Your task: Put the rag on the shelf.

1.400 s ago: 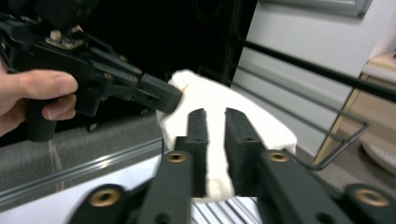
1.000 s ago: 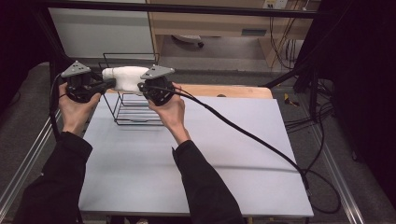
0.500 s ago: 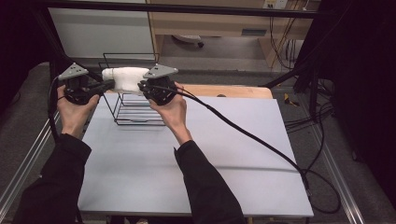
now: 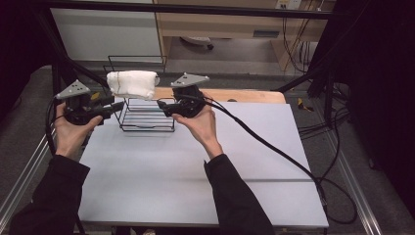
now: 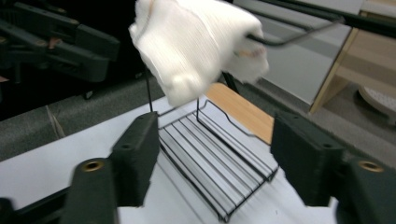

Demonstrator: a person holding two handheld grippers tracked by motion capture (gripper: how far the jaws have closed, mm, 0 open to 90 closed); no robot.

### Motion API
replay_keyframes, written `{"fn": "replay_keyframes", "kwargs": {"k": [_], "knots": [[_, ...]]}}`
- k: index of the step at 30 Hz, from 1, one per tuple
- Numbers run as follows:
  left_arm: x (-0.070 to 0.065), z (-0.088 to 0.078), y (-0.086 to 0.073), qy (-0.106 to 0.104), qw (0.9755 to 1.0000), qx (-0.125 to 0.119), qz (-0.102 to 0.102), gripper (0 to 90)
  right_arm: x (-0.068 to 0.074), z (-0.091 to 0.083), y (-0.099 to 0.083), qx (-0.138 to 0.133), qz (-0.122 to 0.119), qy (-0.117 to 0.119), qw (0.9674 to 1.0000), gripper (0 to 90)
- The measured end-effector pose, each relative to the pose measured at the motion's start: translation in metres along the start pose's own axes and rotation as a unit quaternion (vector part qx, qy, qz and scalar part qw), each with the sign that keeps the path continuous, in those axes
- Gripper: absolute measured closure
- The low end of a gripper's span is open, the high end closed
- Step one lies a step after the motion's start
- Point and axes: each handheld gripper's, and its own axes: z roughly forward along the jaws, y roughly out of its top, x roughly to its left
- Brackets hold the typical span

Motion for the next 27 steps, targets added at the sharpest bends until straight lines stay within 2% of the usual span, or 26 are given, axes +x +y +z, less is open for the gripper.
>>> {"fn": "replay_keyframes", "kwargs": {"k": [2,6,13,17,22,27], "knots": [[-0.003,0.0,-0.007,0.002,1.0,0.006,0.006,43.6,-0.004,-0.006,-0.007,0.002,0.004,-0.003,1.0,25.3],[-0.009,0.003,-0.022,-0.008,0.9998,0.019,0.0,33.5,-0.012,-0.019,-0.023,0.007,0.015,-0.009,0.9998,15.8],[-0.021,0.009,-0.053,-0.019,0.999,0.041,-0.001,19.4,-0.028,-0.045,-0.062,0.03,0.036,-0.015,0.9988,6.8],[-0.026,0.013,-0.073,-0.023,0.9986,0.048,-0.001,17.4,-0.038,-0.061,-0.086,0.041,0.048,-0.018,0.9979,3.3],[-0.031,0.02,-0.094,-0.032,0.9976,0.06,-0.013,17.1,-0.052,-0.081,-0.117,0.048,0.074,-0.022,0.9959,0.6],[-0.037,0.022,-0.112,-0.039,0.9975,0.056,-0.018,16.9,-0.063,-0.097,-0.15,0.055,0.087,-0.021,0.9945,0.6]]}}
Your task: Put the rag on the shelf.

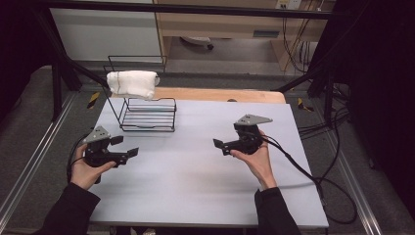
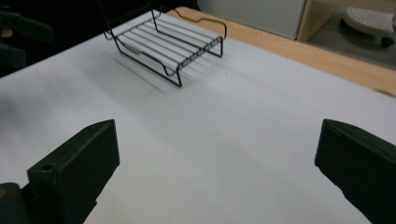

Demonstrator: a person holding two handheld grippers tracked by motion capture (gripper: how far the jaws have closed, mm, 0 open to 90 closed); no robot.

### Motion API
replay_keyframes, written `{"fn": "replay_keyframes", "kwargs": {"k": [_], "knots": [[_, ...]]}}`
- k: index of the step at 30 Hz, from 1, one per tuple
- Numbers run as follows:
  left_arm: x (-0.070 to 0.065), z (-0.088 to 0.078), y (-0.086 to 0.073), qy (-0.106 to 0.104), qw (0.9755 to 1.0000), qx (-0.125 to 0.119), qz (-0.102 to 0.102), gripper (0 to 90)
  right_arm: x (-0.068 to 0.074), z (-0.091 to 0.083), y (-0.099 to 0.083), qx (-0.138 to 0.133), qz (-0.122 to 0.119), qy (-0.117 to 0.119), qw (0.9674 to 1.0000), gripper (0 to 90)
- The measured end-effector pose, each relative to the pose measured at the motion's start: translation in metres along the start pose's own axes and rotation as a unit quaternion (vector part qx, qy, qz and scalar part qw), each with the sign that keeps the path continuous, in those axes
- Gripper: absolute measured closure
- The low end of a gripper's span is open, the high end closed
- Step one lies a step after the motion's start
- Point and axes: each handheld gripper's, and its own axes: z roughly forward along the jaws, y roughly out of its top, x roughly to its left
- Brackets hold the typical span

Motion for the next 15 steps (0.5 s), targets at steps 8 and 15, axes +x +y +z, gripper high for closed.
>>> {"fn": "replay_keyframes", "kwargs": {"k": [8,15], "knots": [[-0.004,0.005,-0.027,-0.011,0.9997,0.022,0.004,17.0,-0.022,-0.021,-0.053,0.021,0.017,0.005,0.9996,0.6],[-0.003,0.001,-0.036,-0.012,0.9997,0.022,0.004,16.9,-0.038,-0.042,-0.092,0.035,0.038,0.003,0.9986,0.6]]}}
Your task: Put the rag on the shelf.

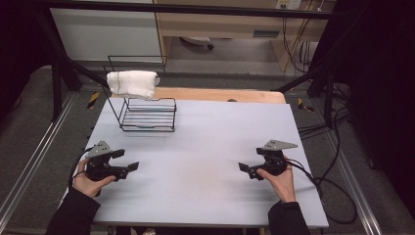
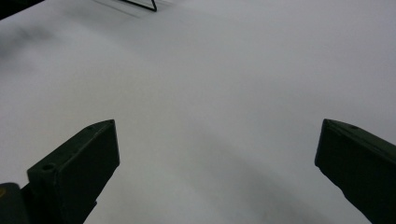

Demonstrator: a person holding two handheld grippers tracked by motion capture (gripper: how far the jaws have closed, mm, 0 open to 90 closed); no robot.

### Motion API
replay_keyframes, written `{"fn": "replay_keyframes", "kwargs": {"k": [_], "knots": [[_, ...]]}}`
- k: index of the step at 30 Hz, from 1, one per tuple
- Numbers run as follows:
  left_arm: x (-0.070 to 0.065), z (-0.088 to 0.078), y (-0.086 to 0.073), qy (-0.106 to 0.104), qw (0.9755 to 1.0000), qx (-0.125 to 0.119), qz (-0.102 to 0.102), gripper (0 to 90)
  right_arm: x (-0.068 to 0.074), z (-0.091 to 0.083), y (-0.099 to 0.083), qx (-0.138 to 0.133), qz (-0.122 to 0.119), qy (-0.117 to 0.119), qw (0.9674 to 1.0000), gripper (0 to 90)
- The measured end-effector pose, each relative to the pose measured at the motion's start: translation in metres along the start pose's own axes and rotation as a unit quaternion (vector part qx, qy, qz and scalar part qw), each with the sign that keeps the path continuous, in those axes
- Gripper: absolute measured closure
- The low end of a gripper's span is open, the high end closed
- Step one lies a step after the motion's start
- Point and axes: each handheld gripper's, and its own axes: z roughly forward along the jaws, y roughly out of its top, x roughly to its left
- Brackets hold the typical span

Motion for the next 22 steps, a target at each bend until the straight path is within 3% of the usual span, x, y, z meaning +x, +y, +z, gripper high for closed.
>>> {"fn": "replay_keyframes", "kwargs": {"k": [9,22], "knots": [[-0.005,0.002,-0.005,-0.006,0.9998,0.011,0.016,15.9,-0.012,-0.019,-0.031,0.008,0.024,-0.009,0.9996,0.6],[-0.007,0.003,-0.009,-0.01,0.9997,0.014,0.018,15.4,-0.011,-0.025,-0.039,0.006,0.023,-0.008,0.9997,0.5]]}}
